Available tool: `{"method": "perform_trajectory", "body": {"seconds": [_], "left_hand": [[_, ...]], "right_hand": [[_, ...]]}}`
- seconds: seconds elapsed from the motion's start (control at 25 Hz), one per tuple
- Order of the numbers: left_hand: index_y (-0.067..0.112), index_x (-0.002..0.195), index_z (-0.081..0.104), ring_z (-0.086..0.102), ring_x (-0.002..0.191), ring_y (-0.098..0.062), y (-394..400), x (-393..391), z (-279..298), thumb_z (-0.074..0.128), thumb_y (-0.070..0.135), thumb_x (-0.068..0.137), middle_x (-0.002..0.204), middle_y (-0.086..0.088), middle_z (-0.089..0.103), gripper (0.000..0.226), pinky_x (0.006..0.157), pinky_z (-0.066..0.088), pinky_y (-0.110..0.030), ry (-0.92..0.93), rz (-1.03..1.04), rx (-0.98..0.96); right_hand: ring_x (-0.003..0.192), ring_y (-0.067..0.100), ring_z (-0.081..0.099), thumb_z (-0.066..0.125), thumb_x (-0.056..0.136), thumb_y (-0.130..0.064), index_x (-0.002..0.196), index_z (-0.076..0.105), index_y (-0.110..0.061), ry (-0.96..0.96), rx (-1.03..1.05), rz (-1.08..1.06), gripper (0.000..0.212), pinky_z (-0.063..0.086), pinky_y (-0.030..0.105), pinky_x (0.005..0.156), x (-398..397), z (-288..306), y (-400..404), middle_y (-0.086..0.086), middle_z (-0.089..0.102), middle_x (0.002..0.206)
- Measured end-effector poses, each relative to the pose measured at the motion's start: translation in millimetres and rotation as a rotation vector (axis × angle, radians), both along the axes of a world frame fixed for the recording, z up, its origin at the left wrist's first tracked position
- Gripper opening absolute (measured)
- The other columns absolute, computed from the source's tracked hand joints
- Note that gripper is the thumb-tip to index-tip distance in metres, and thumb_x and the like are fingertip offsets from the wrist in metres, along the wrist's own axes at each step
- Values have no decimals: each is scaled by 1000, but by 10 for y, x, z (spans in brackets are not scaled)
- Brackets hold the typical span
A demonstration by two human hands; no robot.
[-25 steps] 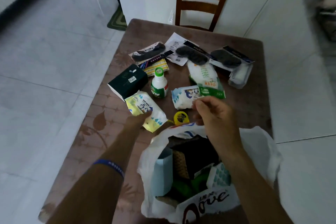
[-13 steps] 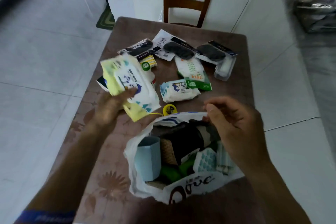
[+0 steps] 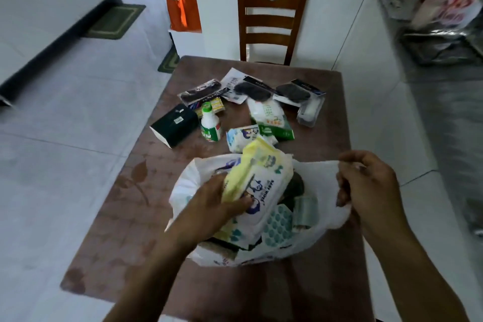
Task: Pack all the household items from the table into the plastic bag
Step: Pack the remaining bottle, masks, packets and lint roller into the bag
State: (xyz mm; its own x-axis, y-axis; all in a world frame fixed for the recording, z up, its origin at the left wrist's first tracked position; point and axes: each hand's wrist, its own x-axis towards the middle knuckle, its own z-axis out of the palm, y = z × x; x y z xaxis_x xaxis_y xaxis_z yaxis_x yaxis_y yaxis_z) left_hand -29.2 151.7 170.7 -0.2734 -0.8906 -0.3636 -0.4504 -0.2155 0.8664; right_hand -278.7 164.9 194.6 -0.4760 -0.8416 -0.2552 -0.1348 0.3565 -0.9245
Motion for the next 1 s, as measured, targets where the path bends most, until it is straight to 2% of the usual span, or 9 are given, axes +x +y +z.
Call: {"method": "perform_trajectory", "body": {"seconds": [0.08,0.24,0.32,0.44,0.56,0.68,0.84,0.92,1.0], "left_hand": [[22,119,61,64,107,-20,-70,-239,-310,69,36,86,119,4,65,37,94,51,-44,-172,-35,47],[14,116,63,69,100,-25,-158,-651,-738,64,23,92,113,-8,72,26,93,54,-47,119,89,332],[17,129,55,63,110,-25,-158,-799,-905,62,25,92,124,-7,66,39,97,51,-45,31,21,203],[20,133,49,53,115,-31,-158,-866,-1122,58,46,86,129,-8,54,54,94,47,-45,-474,-201,-69],[16,134,45,46,115,-34,-184,-896,-1154,59,57,83,128,-9,44,66,85,45,-45,-842,-263,-216],[15,130,48,48,112,-31,-192,-903,-1000,60,54,84,125,-8,46,62,84,46,-42,-807,-244,-244],[24,124,55,52,107,-31,164,-366,-806,62,37,77,121,-4,53,50,82,40,-43,-758,-8,-672],[25,131,51,51,109,-34,345,26,-744,68,38,68,127,-9,52,67,82,39,-47,-944,64,-609],[18,125,60,59,95,-34,349,290,-702,75,27,69,112,-14,65,59,79,47,-46,-981,65,-411]], "right_hand": [[37,10,45,54,88,-4,75,65,-27,-34,-37,26,29,38,24,38,75,57,-29,-4,57,53],[33,10,42,54,87,2,75,63,-18,-113,-81,136,25,36,21,33,267,102,-70,-3,57,51],[34,11,42,57,87,0,73,64,-19,-107,-77,161,25,36,23,35,270,107,-93,6,59,57],[40,14,40,60,86,-1,76,65,-18,-110,-47,194,20,33,26,38,234,110,-126,23,60,69],[43,11,45,60,88,-3,83,65,-17,-98,-17,293,16,36,27,40,196,136,-200,8,65,64],[43,8,51,58,89,-5,87,65,-19,85,22,356,16,48,28,47,151,158,-310,-1,57,48],[46,7,57,60,89,-10,86,67,-24,227,71,422,15,52,37,57,96,124,-411,-2,62,51],[47,7,58,60,90,-11,84,66,-24,243,73,427,16,51,33,57,103,89,-429,-1,64,52],[46,6,58,58,92,-11,84,66,-24,213,76,449,17,51,29,54,154,47,-455,-4,61,48]]}}
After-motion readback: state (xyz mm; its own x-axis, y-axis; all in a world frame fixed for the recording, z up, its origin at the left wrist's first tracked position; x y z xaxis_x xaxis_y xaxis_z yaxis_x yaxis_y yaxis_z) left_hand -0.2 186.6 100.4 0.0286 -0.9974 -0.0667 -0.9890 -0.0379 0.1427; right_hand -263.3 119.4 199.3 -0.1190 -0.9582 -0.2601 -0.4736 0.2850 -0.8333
